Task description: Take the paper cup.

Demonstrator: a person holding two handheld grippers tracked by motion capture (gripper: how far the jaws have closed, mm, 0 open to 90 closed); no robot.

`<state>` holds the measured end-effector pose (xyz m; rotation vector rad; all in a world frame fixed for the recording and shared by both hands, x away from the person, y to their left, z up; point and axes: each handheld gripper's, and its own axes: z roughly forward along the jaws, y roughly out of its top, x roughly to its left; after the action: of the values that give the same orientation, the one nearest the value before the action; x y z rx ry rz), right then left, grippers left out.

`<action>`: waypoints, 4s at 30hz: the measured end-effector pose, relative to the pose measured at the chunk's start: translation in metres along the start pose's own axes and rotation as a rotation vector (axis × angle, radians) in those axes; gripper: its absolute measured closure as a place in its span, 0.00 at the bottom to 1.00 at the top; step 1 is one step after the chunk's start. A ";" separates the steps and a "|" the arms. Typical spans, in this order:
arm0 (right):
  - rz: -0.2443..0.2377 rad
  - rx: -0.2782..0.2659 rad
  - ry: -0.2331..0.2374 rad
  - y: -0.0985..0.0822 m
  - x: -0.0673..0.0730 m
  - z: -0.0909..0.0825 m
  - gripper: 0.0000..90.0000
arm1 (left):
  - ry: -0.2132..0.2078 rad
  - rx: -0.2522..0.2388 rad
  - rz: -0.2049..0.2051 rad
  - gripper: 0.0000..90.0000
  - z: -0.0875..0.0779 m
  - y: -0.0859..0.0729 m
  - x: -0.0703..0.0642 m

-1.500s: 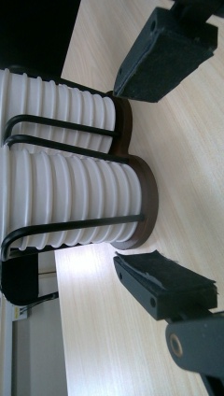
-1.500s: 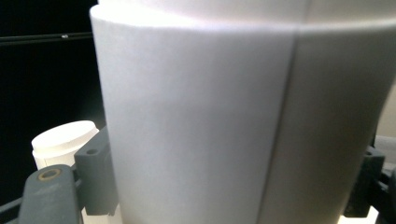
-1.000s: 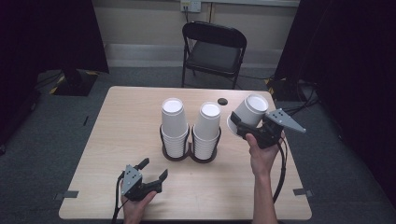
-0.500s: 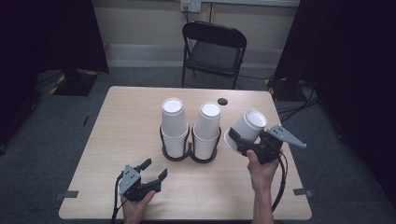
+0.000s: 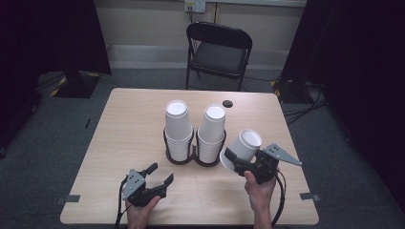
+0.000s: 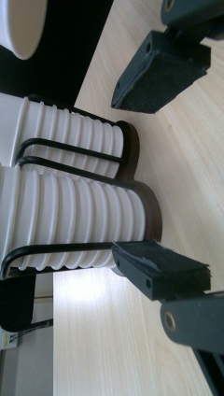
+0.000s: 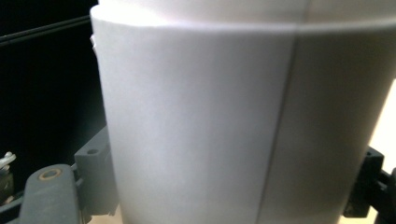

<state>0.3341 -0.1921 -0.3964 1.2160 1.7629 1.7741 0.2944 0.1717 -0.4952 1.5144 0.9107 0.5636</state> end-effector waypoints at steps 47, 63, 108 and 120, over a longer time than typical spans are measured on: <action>0.358 0.082 0.272 -0.072 0.047 0.042 0.17 | -0.307 -0.152 0.103 0.63 0.042 0.008 -0.033; 0.380 0.170 0.351 -0.074 0.059 0.053 0.17 | -0.261 -0.206 0.136 0.83 0.049 0.008 -0.041; 0.092 0.008 0.187 -0.047 0.033 0.033 0.14 | -0.388 0.014 0.078 0.95 0.038 0.009 -0.026; 0.010 -0.015 0.168 -0.051 0.031 0.020 0.17 | -0.396 0.046 0.047 0.95 0.033 0.013 -0.018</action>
<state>0.3162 -0.1474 -0.4370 1.1005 1.8331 1.9417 0.3131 0.1383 -0.4854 1.6186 0.5861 0.2613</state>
